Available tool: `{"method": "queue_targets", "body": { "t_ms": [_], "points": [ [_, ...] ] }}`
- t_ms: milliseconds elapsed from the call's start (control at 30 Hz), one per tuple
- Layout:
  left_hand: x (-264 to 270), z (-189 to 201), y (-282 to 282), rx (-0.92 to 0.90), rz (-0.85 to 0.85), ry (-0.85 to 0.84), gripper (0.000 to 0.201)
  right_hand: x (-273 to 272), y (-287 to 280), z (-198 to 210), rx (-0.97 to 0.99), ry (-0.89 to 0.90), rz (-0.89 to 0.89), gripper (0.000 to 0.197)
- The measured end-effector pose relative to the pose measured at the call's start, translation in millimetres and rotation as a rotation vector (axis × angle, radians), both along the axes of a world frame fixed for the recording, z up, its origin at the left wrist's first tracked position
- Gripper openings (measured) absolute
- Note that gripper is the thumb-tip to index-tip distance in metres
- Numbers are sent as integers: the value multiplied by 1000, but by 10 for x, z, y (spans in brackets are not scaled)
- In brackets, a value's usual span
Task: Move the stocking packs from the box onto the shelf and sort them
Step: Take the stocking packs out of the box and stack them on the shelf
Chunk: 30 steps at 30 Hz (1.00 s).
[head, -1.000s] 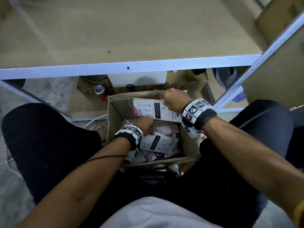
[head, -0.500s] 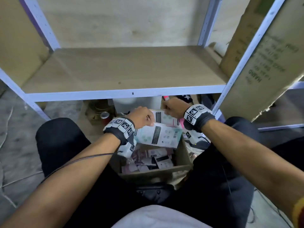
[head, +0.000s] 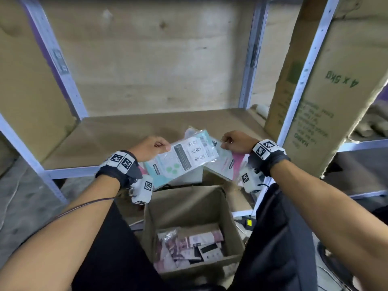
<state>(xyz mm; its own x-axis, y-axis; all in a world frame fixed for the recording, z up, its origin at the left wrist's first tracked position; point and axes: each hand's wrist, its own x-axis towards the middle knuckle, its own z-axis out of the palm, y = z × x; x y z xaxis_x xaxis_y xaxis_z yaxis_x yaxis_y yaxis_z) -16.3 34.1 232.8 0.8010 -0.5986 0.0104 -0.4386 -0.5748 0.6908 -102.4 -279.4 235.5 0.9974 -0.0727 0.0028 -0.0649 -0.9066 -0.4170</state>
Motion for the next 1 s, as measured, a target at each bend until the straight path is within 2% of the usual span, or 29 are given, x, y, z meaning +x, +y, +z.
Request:
{"method": "queue_targets", "body": {
  "t_ms": [100,233,367,467,633,767,867,933,1000],
  "points": [
    [191,70,81,-160,119,92,25,96,-35,-69,221,9,-81,11],
    [459,-23,142,-432,323,341,33,249,47,-248,656,-8,-224,16],
    [767,-200,131,-492,491,409,22,548,200,-375,850,-3,-345,8],
    [1009,-361,134,-451,604,391,25,815,298,-421,788,25,-353,12],
    [1347,-530,170,-344,765,391,42,1211,480,-474,696,58,-331,12],
    [1631,-567,175,-319,841,412,41,1546,705,-486,633,83,-264,15],
    [1763,-536,229,-261,816,397,44,1803,887,-472,547,58,-221,19],
    [1899,-541,308,-249,849,359,41,1972,1008,-467,504,47,-199,26],
    [2064,-562,425,-251,931,302,35,2146,1117,-483,496,55,-180,22]
  ]
}}
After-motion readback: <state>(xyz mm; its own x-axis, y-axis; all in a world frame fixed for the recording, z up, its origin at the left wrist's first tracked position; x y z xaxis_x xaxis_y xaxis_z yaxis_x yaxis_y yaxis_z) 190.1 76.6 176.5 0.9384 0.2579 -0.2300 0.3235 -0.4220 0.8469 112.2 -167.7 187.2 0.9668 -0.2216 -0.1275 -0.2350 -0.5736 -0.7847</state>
